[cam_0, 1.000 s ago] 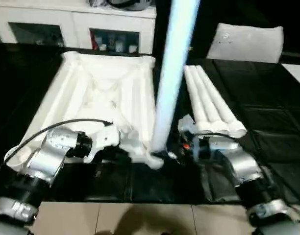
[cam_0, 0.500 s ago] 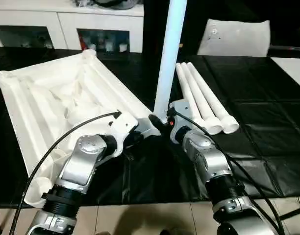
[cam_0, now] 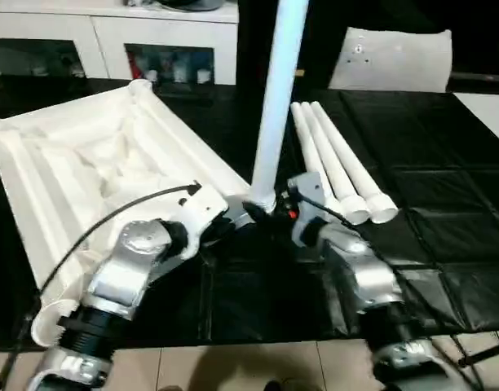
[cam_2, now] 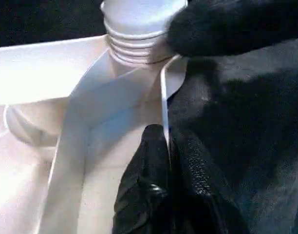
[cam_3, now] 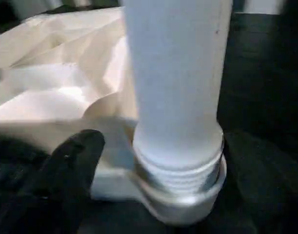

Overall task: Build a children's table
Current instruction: Rotate leg to tighten

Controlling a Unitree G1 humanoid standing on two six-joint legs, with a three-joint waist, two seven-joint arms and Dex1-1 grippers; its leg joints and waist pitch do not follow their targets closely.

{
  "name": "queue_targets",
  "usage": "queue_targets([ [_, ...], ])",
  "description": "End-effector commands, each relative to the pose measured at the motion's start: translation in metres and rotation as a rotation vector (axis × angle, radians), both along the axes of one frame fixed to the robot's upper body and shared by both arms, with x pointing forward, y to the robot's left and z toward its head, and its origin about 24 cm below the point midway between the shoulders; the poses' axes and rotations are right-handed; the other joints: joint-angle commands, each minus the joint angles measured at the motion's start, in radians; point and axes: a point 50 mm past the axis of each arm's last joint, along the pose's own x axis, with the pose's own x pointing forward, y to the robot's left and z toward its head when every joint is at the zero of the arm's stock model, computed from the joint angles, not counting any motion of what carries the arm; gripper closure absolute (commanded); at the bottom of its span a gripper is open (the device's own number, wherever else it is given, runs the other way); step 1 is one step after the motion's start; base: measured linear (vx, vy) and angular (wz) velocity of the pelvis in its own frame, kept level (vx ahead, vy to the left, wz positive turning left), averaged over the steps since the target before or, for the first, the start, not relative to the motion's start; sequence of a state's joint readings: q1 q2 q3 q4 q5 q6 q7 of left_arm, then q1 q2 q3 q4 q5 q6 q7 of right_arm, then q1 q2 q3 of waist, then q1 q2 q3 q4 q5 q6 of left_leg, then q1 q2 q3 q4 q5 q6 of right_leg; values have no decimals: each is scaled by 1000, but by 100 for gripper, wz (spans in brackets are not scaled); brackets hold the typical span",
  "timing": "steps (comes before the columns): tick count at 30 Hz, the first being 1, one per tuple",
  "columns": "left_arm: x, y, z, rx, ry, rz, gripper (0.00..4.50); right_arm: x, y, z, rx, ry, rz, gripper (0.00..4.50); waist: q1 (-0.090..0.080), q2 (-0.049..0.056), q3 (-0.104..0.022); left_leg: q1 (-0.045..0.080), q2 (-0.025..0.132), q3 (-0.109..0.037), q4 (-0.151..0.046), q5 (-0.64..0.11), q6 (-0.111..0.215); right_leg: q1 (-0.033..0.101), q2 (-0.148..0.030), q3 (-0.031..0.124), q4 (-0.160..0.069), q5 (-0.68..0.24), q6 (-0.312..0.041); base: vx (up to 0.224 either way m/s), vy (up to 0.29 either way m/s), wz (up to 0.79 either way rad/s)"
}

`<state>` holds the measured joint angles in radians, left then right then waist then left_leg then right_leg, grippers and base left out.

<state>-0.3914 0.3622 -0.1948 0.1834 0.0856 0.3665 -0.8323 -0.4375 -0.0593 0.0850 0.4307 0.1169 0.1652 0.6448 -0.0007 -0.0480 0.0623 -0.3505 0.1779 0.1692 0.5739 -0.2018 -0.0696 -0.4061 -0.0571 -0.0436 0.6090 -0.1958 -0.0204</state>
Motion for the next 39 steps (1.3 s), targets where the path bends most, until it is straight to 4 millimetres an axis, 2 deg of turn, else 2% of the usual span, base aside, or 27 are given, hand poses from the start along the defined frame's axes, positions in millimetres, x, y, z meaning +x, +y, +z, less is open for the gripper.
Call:
queue_targets([
  [1,-7,5,-13,20,63,-80,450,-6,-1,7,-6,-47,141,4,7,2,-48,-8,45,-12,-63,-170,62,52,-74,51,-84,-235,-174,0,0,0],
  [4,-8,11,-15,39,82,-116,450,-9,-11,8,-36,-58,204,4,7,3,-47,-6,48,-10,-63,-160,72,49,-75,51,-80,-220,-195,0,0,0],
  [6,-12,14,-12,42,98,-230,450,-11,-24,9,-74,-52,299,4,9,-1,-48,-4,47,-10,-62,-162,74,50,-75,50,-81,-231,-200,0,0,0],
  [7,-13,15,-11,51,100,-268,450,-12,-27,9,-84,-51,321,4,10,2,-48,-4,49,-10,-62,-155,76,50,-76,51,-78,-215,-207,0,0,0],
  [9,-15,21,-11,91,120,-360,450,-13,-33,12,-107,-48,390,4,11,-1,-50,-3,50,-9,-60,-146,81,50,-76,51,-75,-184,-218,0,0,0],
  [16,-20,34,-8,173,179,-533,450,-17,-42,14,-184,-22,582,4,26,1,-49,2,53,-7,-60,-131,80,51,-78,51,-68,-145,-242,0,0,0],
  [24,-21,38,-6,203,212,-642,450,-13,-40,14,-211,-10,657,4,36,-1,-49,4,53,-5,-59,-127,61,53,-78,50,-63,-139,-255,0,0,0],
  [26,-20,38,-5,218,211,-666,450,-12,-37,14,-206,-5,675,30,39,-2,-49,4,53,-4,-58,-125,63,52,-78,49,-62,-133,-256,0,0,0],
  [30,-19,35,-4,209,212,-682,450,-11,-33,14,-206,-4,686,52,42,-1,-51,4,55,-4,-58,-106,62,54,-79,49,-56,-95,-265,0,0,0],
  [35,-20,32,-5,200,215,-710,450,-8,-30,13,-205,-13,692,85,46,-1,-51,6,55,-2,-57,-111,60,53,-80,49,-56,-97,-268,0,0,0],
  [36,-20,31,-5,200,215,-714,450,-8,-29,13,-205,-14,694,107,47,-1,-50,5,55,-2,-57,-107,60,54,-80,49,-55,-92,-268,0,0,0],
  [39,-20,31,-5,199,216,-720,450,-7,-27,13,-204,-16,698,131,47,-2,-49,5,56,-3,-59,-113,57,54,-80,49,-56,-102,-265,0,0,0],
])
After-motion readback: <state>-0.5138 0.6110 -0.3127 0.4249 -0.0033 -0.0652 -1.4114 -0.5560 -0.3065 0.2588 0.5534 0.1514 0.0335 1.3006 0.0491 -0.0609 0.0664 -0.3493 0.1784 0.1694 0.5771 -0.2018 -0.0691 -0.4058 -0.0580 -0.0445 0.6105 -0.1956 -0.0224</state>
